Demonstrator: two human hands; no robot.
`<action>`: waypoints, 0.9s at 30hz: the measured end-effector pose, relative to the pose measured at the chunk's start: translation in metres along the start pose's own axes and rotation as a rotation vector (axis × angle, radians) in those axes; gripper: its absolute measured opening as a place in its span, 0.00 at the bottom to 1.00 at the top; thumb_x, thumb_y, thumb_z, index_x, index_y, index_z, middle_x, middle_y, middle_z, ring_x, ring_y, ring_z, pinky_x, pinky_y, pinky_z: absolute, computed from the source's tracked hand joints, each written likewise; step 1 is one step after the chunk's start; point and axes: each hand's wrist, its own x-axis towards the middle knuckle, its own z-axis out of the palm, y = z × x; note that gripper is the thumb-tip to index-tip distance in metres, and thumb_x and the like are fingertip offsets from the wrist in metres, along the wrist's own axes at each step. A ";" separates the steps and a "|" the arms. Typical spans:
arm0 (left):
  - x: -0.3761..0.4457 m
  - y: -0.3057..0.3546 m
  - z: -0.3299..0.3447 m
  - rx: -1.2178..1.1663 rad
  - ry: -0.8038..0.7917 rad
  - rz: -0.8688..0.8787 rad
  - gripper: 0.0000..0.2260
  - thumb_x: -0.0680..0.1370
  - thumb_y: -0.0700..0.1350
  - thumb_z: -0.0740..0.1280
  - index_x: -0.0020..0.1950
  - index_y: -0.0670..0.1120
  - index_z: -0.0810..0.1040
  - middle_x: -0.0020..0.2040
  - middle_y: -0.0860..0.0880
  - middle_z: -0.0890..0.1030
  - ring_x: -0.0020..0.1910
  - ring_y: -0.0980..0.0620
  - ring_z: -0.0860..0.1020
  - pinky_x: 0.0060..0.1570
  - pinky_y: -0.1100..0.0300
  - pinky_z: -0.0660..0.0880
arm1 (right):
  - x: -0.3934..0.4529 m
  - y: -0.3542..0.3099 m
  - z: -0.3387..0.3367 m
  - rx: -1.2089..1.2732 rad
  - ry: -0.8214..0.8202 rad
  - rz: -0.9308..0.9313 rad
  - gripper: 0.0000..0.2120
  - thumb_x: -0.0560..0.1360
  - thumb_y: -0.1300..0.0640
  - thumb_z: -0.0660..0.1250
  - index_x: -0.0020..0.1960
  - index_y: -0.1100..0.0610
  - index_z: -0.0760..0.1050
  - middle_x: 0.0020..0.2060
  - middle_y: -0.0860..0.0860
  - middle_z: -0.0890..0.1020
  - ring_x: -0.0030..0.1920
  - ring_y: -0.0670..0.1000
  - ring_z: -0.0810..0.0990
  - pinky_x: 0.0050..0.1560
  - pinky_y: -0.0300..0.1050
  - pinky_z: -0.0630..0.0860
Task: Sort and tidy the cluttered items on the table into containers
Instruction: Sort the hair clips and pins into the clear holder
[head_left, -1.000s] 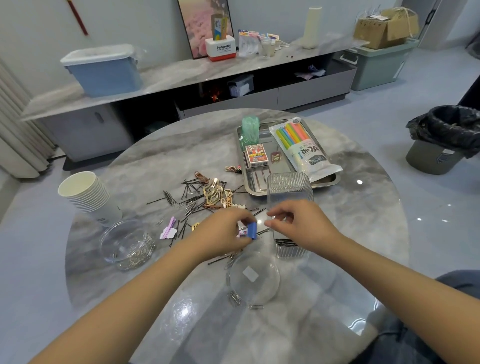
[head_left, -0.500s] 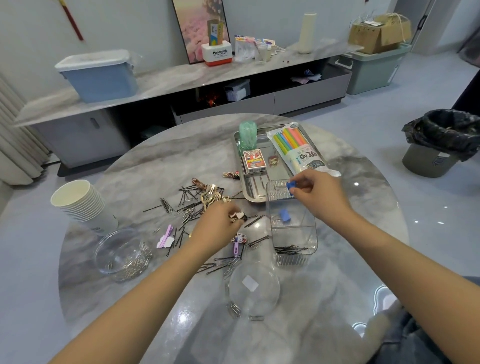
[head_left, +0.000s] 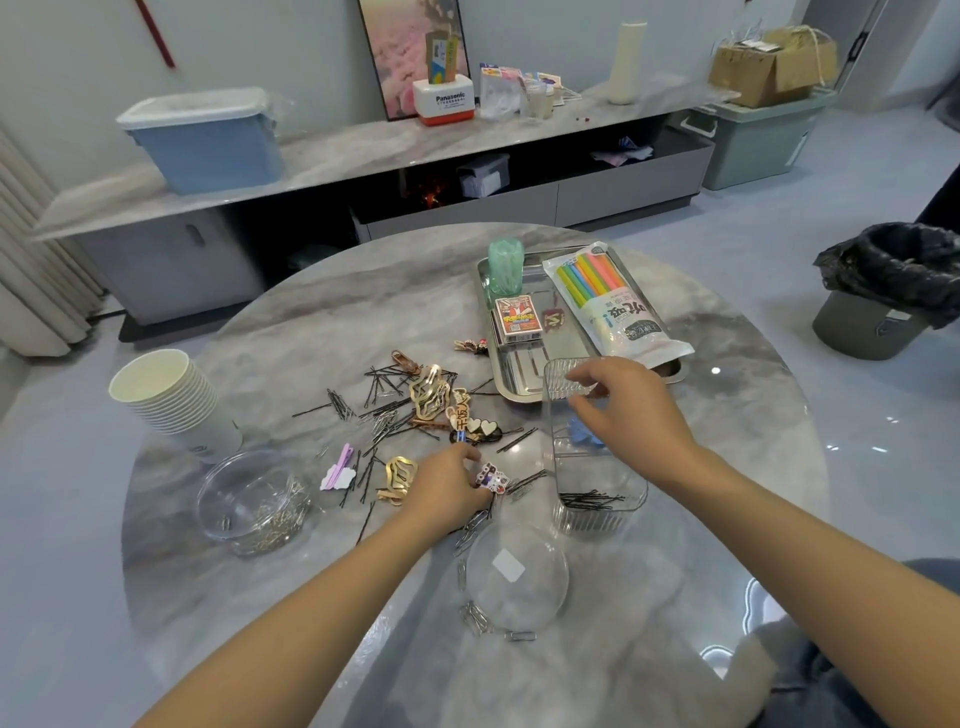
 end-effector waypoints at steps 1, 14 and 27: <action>0.000 0.000 0.000 -0.023 0.002 -0.010 0.20 0.72 0.42 0.71 0.63 0.46 0.73 0.42 0.50 0.80 0.42 0.52 0.76 0.39 0.62 0.69 | -0.003 -0.004 0.002 -0.003 -0.014 -0.037 0.12 0.75 0.59 0.67 0.58 0.56 0.78 0.51 0.51 0.80 0.50 0.49 0.76 0.53 0.40 0.71; 0.000 0.031 -0.063 -0.407 -0.172 0.171 0.07 0.72 0.38 0.73 0.42 0.50 0.84 0.31 0.54 0.80 0.34 0.58 0.76 0.42 0.63 0.77 | -0.010 -0.029 0.021 -0.017 -0.300 -0.141 0.19 0.76 0.54 0.66 0.66 0.55 0.73 0.57 0.50 0.77 0.51 0.49 0.75 0.54 0.36 0.66; 0.054 -0.005 -0.009 0.198 0.091 0.155 0.21 0.74 0.50 0.70 0.67 0.50 0.73 0.65 0.45 0.65 0.67 0.46 0.61 0.66 0.54 0.62 | -0.003 -0.029 0.020 0.051 -0.196 0.081 0.04 0.71 0.55 0.67 0.38 0.49 0.75 0.35 0.47 0.81 0.38 0.47 0.78 0.43 0.48 0.77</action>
